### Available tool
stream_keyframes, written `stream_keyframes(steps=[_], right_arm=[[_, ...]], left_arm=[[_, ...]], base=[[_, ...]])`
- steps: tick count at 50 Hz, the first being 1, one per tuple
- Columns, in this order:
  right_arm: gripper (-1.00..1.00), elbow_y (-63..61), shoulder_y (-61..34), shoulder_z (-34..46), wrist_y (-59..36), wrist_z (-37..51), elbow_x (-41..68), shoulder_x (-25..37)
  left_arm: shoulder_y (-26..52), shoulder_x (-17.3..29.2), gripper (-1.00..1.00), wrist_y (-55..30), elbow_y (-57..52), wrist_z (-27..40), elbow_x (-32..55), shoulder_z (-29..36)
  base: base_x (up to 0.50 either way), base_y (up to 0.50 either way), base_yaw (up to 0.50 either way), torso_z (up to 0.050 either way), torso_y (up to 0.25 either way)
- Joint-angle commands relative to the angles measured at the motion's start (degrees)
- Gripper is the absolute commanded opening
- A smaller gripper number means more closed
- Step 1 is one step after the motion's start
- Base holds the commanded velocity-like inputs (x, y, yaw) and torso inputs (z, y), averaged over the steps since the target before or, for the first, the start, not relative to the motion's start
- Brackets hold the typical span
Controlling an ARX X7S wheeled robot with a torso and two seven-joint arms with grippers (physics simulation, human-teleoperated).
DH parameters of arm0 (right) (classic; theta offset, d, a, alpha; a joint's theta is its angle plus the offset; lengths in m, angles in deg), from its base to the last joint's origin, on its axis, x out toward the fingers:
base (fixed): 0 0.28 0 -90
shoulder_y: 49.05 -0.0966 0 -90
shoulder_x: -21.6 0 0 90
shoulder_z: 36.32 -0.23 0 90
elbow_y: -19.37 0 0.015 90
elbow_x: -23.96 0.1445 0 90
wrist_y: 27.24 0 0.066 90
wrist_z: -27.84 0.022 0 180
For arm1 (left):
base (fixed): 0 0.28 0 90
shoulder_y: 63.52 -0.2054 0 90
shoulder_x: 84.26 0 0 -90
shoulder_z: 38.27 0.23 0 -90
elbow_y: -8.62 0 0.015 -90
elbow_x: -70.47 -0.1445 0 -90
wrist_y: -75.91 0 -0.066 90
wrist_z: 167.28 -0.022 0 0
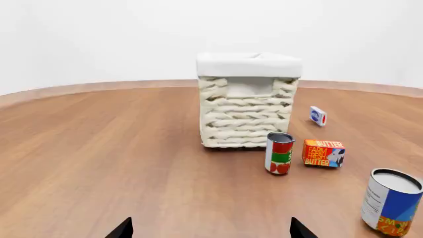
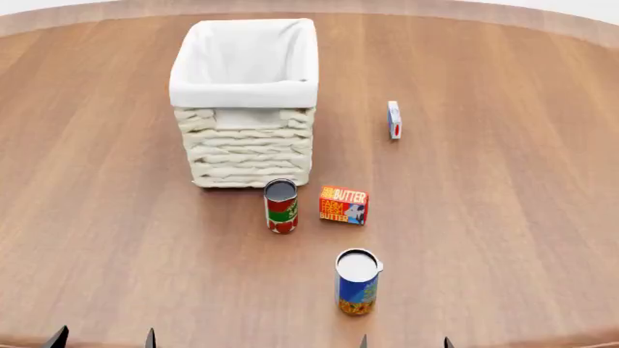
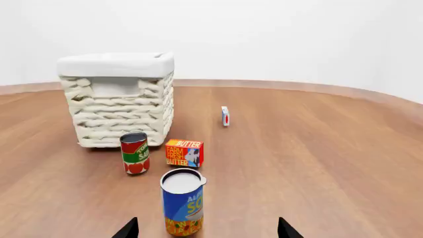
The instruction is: Pick up the alphabet soup and put it in the basket.
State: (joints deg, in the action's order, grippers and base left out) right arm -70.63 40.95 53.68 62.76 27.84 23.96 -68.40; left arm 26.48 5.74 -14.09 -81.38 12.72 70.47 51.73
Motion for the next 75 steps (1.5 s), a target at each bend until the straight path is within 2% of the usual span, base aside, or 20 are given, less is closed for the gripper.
stream_keyframes(steps=[1, 6, 10, 16, 24, 34, 75], right_arm=[[1.0, -0.07, -0.01, 1.63, -0.04, 1.63, 1.33, 1.33], [1.0, -5.26, 1.45, 2.68, -1.69, 2.96, 1.61, 2.35], [1.0, -12.41, 3.55, 3.25, -2.76, 3.84, 1.62, 3.08], [1.0, -31.12, 8.53, 4.17, -7.05, 4.74, 1.76, 4.43], [1.0, -41.32, 11.46, 4.47, -9.25, 5.66, 1.96, 5.72], [1.0, -41.04, 11.14, 5.12, -9.35, 5.71, 3.43, 6.81], [1.0, -39.53, 10.35, 6.93, -9.8, 7.9, 5.9, 9.37]], left_arm=[[-0.11, 0.82, 1.0, -0.4, -0.51, 0.9, 0.82, 0.89], [-1.61, 2.04, 1.0, -1.39, -5.12, 2.24, 2.15, 1.78], [-4.55, 2.81, 1.0, -2.73, -13.76, 3.74, 1.72, 2.29], [-9.57, 3.7, 1.0, -5.8, -27.75, 5.64, -0.58, 4.22], [-14.82, 4.7, 1.0, -6.96, -39.79, 7.56, -3.81, 6.48], [-14.52, 5.65, 1.0, -6.43, -39.04, 8.63, -2.94, 6.65], [-13.81, 8.49, 1.0, -7.32, -38.72, 12.23, -2.59, 9.04]], base=[[0.0, 0.0, 0.0, 0.0, 0.0], [0.0, 0.0, 0.0, 0.0, 0.0], [0.0, 0.0, 0.0, 0.0, 0.0], [0.0, 0.0, 0.0, 0.0, 0.0], [0.0, 0.0, 0.0, 0.0, 0.0], [0.03, 0.0, 0.0, 0.0, 0.0], [0.5, 0.0, 0.0, 0.0, 0.0]])
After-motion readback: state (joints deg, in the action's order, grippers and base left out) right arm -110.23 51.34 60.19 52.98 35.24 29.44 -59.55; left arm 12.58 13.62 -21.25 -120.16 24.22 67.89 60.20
